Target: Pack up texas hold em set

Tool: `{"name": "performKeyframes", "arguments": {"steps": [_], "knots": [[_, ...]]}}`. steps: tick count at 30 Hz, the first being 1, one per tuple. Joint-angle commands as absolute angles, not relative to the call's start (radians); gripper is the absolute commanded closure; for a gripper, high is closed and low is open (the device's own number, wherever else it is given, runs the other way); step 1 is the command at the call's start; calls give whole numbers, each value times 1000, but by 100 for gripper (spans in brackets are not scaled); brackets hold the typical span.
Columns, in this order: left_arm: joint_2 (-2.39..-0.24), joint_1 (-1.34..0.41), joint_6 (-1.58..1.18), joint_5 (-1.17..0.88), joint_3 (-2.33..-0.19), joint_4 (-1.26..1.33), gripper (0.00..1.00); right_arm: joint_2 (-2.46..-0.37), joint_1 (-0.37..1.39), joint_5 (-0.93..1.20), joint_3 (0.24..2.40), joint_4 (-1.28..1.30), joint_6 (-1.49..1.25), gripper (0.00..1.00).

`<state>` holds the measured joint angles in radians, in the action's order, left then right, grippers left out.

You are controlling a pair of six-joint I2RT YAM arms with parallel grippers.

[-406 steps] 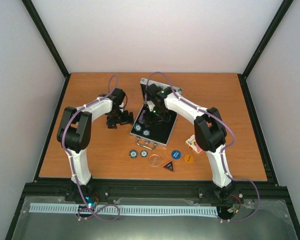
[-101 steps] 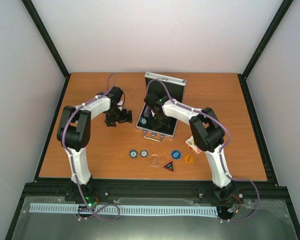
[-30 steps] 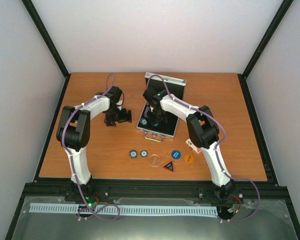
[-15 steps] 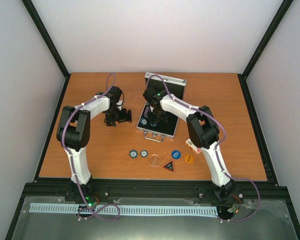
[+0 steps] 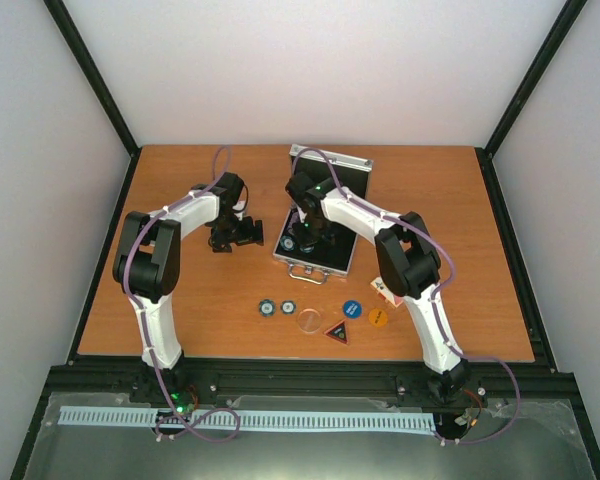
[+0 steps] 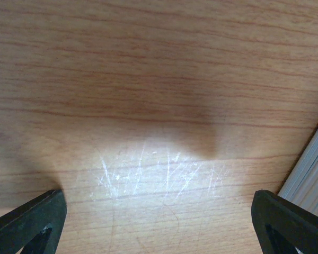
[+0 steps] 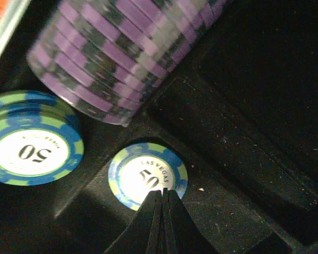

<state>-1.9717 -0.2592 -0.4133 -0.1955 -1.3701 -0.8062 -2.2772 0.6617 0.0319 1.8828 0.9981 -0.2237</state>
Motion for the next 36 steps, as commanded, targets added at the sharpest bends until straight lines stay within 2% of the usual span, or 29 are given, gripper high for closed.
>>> {"name": "performKeyframes", "arguments": {"steps": [1, 7, 9, 12, 13, 15, 21, 36], "knots": [[-1995, -249, -401, -199, -1372, -803, 1, -2214, 664, 69, 1925, 992, -215, 97], [-1993, -249, -401, -198, -1372, -803, 1, -2234, 664, 49, 1922, 1019, -241, 93], [-1990, -249, -398, -194, -1374, -805, 1, -2252, 663, 30, 1918, 1034, -251, 76], [-1984, -250, -394, -177, -1381, -814, 2, -2266, 659, 11, 1899, 1041, -261, 73], [-1982, -250, -394, -176, -1386, -818, 2, -2267, 657, 14, 1891, 1039, -265, 69], [-1979, -251, -397, -181, -1392, -822, 2, -2255, 649, 39, 1862, 1021, -267, 56], [-1997, -266, -402, -194, -1411, -828, 2, -2227, 605, 187, 1780, 924, -276, 42], [-2054, -303, -423, -220, -1452, -824, 2, -2234, 580, 368, 1740, 818, -258, 39]]}}
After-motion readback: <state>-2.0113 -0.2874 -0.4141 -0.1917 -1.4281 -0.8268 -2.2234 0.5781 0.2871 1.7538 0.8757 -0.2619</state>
